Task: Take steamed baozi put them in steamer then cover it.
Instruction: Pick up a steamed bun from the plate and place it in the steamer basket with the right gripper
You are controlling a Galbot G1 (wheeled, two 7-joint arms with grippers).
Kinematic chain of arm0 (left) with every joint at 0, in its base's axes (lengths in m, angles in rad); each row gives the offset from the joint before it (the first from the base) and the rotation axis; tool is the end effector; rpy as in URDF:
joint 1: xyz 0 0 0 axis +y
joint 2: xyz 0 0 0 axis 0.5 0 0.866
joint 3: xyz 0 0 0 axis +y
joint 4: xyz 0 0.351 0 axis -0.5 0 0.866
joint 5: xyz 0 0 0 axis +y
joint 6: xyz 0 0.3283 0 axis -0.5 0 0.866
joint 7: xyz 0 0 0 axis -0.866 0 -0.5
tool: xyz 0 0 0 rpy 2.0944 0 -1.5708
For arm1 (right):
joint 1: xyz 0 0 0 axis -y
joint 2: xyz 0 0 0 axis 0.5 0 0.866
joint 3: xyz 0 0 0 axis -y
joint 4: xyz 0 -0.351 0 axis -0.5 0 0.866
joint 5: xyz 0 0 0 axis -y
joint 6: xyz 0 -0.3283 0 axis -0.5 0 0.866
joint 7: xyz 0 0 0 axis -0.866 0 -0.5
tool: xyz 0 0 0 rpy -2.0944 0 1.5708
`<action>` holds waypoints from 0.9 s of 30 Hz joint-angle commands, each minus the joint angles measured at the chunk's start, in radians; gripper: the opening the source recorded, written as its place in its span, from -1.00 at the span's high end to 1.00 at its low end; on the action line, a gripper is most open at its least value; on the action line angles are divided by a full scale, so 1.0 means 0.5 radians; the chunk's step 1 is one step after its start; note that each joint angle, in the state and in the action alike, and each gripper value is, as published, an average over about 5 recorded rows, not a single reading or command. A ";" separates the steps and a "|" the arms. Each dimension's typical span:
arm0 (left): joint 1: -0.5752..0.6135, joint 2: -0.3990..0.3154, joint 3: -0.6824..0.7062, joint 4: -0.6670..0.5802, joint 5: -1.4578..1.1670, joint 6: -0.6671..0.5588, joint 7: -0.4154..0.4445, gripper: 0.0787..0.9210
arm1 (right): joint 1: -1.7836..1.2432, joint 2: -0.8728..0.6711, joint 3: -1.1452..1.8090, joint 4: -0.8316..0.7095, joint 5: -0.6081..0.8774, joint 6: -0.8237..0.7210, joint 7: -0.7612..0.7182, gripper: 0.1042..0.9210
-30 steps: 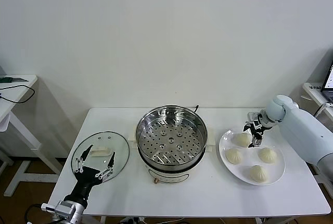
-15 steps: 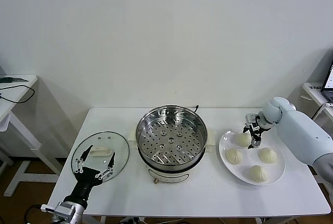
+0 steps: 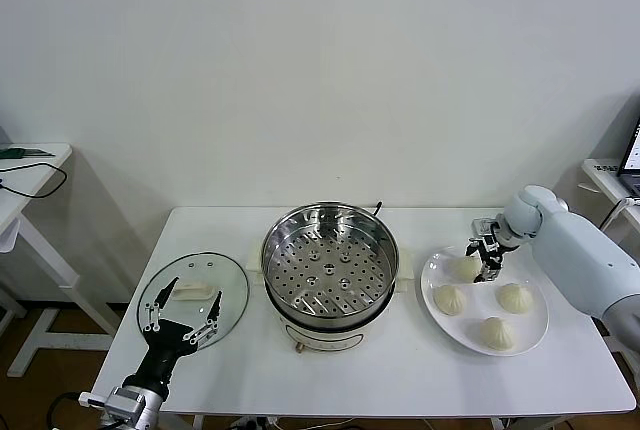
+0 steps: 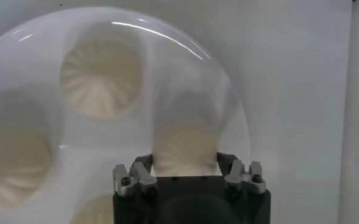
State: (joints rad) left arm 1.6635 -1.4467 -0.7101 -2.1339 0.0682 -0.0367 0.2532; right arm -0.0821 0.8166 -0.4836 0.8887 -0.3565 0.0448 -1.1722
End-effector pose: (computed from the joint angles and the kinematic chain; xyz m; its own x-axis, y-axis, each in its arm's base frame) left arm 0.1255 0.0728 -0.2948 -0.9844 0.1632 0.0653 0.1747 0.9484 0.2647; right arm 0.5331 -0.2250 -0.2036 -0.2161 -0.0758 0.9734 -0.9729 -0.0671 -0.2212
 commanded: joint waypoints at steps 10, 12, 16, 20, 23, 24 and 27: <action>0.016 0.013 -0.026 -0.035 0.001 0.009 -0.004 -0.77 | 0.959 -0.534 -0.893 0.834 0.651 0.348 -0.202 -0.47; 0.023 0.015 -0.032 -0.039 0.002 0.010 -0.004 -0.77 | 1.213 -0.526 -1.071 0.935 0.709 0.516 -0.251 -0.47; 0.035 0.016 -0.046 -0.040 0.005 0.004 -0.001 -0.77 | 1.662 -0.424 -1.388 1.109 0.802 0.766 -0.297 -0.47; 0.043 0.027 -0.070 -0.038 0.013 -0.002 0.009 -0.77 | 1.877 -0.256 -1.595 1.289 0.877 0.862 -0.260 -0.47; 0.054 0.056 -0.097 -0.045 0.012 -0.001 0.013 -0.77 | 1.936 -0.093 -1.657 1.374 0.874 0.929 -0.210 -0.47; 0.058 0.065 -0.107 -0.048 0.011 -0.001 0.015 -0.77 | 1.948 -0.029 -1.676 1.390 0.866 0.948 -0.185 -0.47; 0.067 0.081 -0.127 -0.053 0.009 -0.002 0.019 -0.77 | 1.954 0.158 -1.718 1.378 0.822 1.001 -0.103 -0.47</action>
State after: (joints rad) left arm 1.6938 -1.4197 -0.7579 -2.1579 0.0728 -0.0365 0.2607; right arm 0.7188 0.7902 -1.1884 1.4569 0.0033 0.4533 -1.2418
